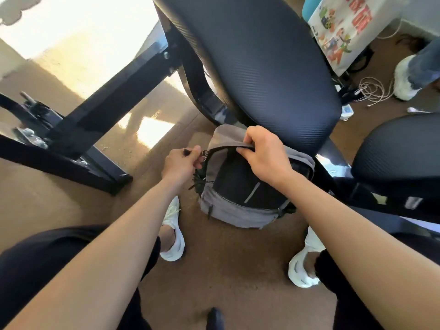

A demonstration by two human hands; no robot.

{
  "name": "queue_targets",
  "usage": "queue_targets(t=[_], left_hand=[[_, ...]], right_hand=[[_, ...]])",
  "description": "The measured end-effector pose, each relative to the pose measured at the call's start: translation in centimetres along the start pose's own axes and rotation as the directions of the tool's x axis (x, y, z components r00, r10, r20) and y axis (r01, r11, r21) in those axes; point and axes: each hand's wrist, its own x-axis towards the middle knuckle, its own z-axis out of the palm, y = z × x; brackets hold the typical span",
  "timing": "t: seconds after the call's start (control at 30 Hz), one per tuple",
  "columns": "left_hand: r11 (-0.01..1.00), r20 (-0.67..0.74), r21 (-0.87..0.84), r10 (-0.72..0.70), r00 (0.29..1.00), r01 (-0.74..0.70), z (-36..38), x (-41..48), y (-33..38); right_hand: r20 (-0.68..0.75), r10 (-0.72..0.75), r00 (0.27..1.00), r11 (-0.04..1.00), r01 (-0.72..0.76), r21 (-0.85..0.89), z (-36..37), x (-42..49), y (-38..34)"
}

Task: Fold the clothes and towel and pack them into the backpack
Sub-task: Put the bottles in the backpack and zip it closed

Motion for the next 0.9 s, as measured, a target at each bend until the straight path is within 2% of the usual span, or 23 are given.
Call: queue_targets(t=[0.17, 0.37, 0.53, 0.63, 0.77, 0.9], left_hand=[[0.979, 0.027, -0.128, -0.155, 0.988, 0.157, 1.7, 1.3, -2.4], [0.958, 0.034, -0.148, -0.242, 0.970, 0.245, 3.2, 2.8, -5.8], [0.933, -0.002, -0.285, -0.230, 0.973, 0.220, 4.6, 2.9, -6.4], [0.919, -0.045, -0.366, -0.177, 0.983, 0.148, 4.8, 1.8, -6.5], [0.948, -0.030, -0.312, -0.073, 0.997, 0.060, 5.0, 1.0, -6.8], [0.978, 0.045, -0.188, -0.086, 0.995, 0.093, 5.4, 0.7, -7.3]], right_hand=[[-0.029, 0.008, 1.000, 1.000, -0.008, 0.008, 0.1, 0.1, 0.4], [-0.039, -0.011, 0.999, 1.000, 0.011, 0.011, 0.2, 0.2, 0.7], [-0.033, -0.027, 0.999, 0.999, 0.025, -0.043, -0.3, 0.4, 0.6], [0.011, -0.095, 0.995, 0.990, 0.096, -0.105, -0.6, 0.7, -0.5], [0.066, -0.174, 0.982, 0.962, 0.184, -0.199, 0.5, 1.4, -2.4], [0.053, -0.160, 0.986, 0.953, 0.168, -0.254, 1.9, 1.7, -2.8]])
